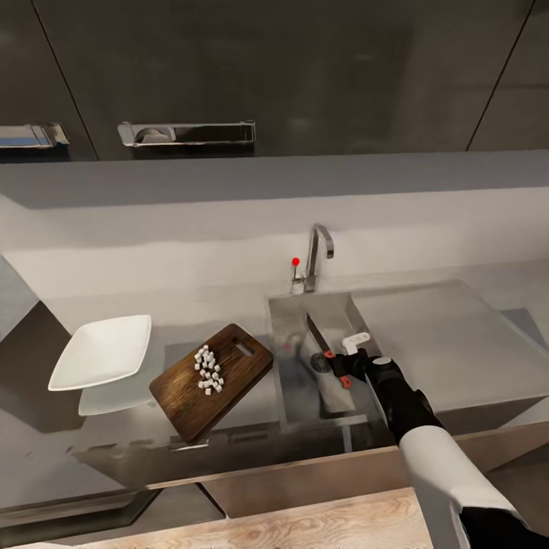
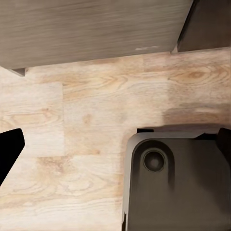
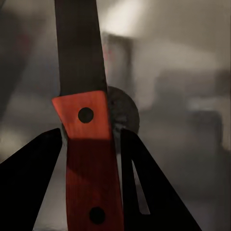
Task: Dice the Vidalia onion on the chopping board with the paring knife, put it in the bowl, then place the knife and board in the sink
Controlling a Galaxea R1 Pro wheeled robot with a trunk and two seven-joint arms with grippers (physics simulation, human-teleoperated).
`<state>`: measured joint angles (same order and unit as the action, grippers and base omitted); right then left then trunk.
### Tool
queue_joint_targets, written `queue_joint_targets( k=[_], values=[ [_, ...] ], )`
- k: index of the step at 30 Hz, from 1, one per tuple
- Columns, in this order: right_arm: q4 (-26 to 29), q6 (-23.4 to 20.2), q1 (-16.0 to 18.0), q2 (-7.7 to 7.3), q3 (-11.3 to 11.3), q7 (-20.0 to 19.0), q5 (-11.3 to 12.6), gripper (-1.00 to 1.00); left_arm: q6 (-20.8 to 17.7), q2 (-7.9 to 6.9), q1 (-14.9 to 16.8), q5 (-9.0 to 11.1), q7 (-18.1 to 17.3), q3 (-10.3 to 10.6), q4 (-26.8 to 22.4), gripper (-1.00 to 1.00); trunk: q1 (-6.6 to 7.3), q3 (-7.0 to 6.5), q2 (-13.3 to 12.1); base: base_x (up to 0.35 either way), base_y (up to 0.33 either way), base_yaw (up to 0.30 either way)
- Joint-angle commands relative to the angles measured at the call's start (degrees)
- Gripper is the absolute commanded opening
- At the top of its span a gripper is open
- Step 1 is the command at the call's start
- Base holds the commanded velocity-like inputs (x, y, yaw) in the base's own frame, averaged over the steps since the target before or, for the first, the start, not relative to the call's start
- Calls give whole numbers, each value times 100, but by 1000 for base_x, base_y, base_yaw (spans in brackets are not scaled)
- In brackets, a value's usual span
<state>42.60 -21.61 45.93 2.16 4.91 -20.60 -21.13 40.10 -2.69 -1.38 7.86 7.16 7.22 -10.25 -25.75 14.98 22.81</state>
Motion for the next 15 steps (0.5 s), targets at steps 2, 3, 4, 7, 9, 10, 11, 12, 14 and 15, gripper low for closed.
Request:
queue_joint_targets(
  k=[2,3,4,7,9,10,11,12,14,15],
  values=[
    [-41,-18,4,21,33,-34,-58,-100,6,-4,-3,49,23,51,-13,100,-3,26,11,2,0,0],
    [-56,-18,4,24,31,-9,-58,-100,6,-4,-3,49,23,51,-13,100,-3,34,11,0,0,0],
    [-91,-18,3,27,29,35,-58,-100,7,-4,-3,49,23,51,-13,100,-3,43,11,0,0,0],
    [-190,-18,4,31,28,104,-58,-100,7,-4,-3,49,22,51,-13,100,-3,71,11,0,0,0],
    [-213,-18,4,36,28,117,-58,-100,7,-4,-3,49,22,51,-13,100,-3,89,11,0,0,0],
    [-221,-18,2,37,28,121,-58,-100,7,-4,-3,49,22,51,-13,100,-3,98,11,0,0,0],
    [-227,-18,3,38,28,123,-58,-100,7,-4,-3,49,23,51,-13,100,-3,107,11,32,46,0],
    [-230,-18,2,38,28,125,-58,-100,7,-4,-3,49,21,51,-13,100,-3,117,11,55,89,0],
    [-233,-17,3,39,25,125,-56,-100,7,-4,-3,49,22,51,-13,100,-3,135,11,74,127,0],
    [-233,-18,4,39,22,126,-56,-100,7,-4,-3,49,22,51,-13,100,-3,144,11,52,102,0]
  ],
)
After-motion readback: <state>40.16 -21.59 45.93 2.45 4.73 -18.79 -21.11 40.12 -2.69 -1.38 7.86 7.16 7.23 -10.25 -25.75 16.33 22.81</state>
